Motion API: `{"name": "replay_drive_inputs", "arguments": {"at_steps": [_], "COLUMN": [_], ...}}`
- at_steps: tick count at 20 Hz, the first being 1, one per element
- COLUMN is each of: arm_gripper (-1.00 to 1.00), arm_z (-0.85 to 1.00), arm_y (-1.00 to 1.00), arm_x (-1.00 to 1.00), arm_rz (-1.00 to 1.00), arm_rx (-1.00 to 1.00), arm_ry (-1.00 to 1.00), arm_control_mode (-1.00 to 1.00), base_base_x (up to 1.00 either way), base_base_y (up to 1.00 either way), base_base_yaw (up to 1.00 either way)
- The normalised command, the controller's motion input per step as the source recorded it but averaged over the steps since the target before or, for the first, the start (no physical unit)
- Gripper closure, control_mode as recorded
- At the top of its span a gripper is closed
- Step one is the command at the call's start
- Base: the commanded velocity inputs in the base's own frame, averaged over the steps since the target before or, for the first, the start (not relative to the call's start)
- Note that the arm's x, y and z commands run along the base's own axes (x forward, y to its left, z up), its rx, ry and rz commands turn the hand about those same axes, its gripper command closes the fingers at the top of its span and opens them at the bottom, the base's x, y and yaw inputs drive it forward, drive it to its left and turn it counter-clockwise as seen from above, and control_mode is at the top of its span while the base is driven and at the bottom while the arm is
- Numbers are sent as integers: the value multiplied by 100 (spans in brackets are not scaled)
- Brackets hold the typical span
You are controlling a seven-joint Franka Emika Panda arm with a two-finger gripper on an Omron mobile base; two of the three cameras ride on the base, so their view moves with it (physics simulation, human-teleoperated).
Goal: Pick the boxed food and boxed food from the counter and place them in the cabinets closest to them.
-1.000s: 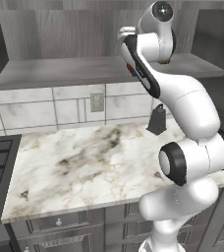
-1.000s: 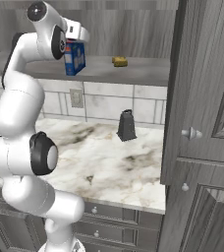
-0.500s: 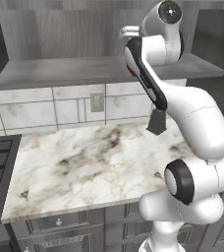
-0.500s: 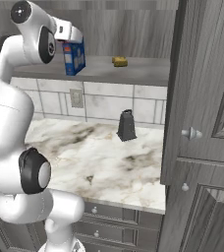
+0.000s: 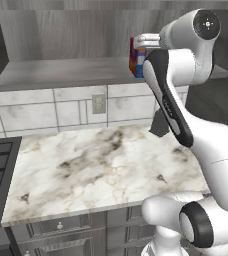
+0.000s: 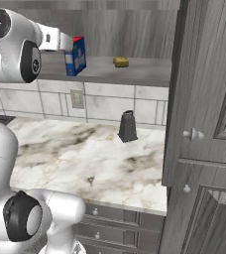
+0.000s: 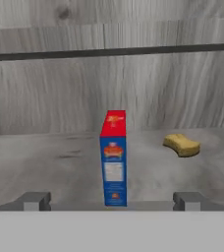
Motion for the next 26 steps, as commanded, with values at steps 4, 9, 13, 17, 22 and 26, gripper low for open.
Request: {"name": "replay_drive_inputs", "arguments": {"at_steps": [4,9,13,17,22,26], "arm_gripper": [-100,-100,-100,-100,-100,-100], "arm_z": [-12,-37,-57,-69,-74,-71], "arm_y": [-12,-12,-13,-21,-15,1], "arm_x": [-100,-100,-100,-100,-85,-39], "arm_rz": [4,3,3,3,1,0], "arm_rx": [-8,-16,-17,-14,-12,-2], "arm_ry": [0,8,12,12,16,15], "arm_control_mode": [-100,-100,-100,-100,-100,-100], "base_base_x": [0,0,0,0,0,0], "base_base_y": [0,0,0,0,0,0], "base_base_yaw": [0,0,0,0,0,0]}}
